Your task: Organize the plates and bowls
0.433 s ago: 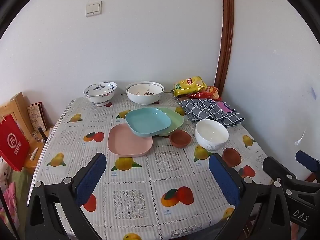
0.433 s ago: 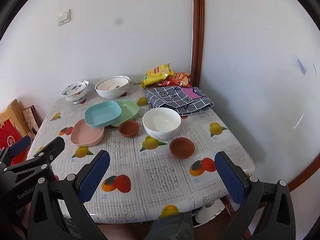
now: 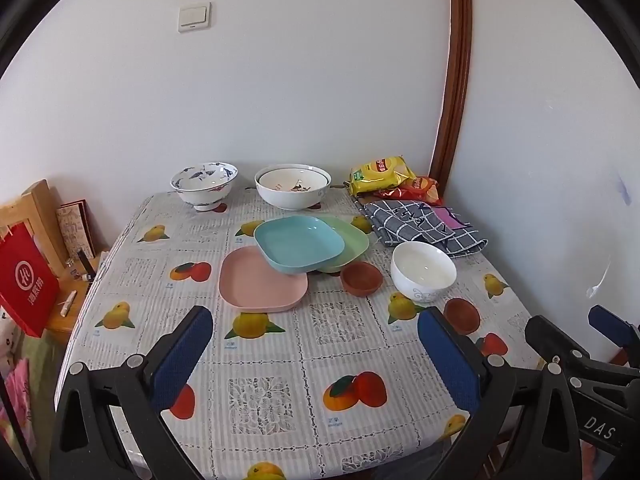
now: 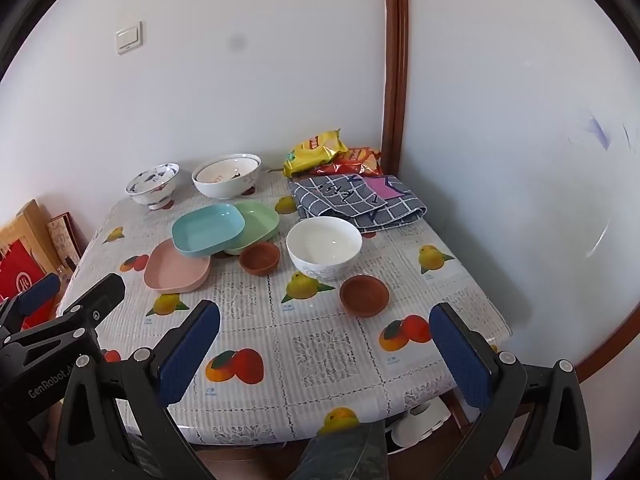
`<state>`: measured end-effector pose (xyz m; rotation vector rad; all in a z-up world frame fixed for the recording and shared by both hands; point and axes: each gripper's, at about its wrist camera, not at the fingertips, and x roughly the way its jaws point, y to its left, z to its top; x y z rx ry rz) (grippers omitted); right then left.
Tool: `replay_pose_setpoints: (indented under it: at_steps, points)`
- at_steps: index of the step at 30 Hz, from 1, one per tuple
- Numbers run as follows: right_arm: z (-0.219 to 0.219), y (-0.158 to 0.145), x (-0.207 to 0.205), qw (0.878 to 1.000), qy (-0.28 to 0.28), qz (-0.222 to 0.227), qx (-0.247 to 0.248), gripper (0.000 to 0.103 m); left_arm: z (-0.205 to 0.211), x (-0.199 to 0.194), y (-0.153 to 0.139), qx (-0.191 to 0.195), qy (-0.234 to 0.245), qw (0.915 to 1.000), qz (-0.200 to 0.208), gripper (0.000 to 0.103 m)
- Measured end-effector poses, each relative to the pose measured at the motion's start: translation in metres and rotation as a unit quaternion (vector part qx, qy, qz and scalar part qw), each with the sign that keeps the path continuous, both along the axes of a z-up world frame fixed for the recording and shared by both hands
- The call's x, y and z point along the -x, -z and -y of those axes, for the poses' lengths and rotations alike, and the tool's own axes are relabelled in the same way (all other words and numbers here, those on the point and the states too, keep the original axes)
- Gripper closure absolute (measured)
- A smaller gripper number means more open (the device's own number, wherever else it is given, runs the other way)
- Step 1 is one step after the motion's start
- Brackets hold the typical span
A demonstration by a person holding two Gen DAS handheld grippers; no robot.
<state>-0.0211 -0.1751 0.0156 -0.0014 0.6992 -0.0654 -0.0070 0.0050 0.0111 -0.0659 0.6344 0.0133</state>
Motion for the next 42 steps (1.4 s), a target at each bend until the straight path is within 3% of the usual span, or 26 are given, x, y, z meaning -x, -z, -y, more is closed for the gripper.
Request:
replay_pose_setpoints:
  at_steps: [42]
  points:
    - [0.0094, 0.0004, -0.0077, 1.0, 0.01, -0.002, -0.007, 0.0, -0.0042, 0.0001, 0.0051, -0.012, -0.014, 0.9998, -0.004, 0.0]
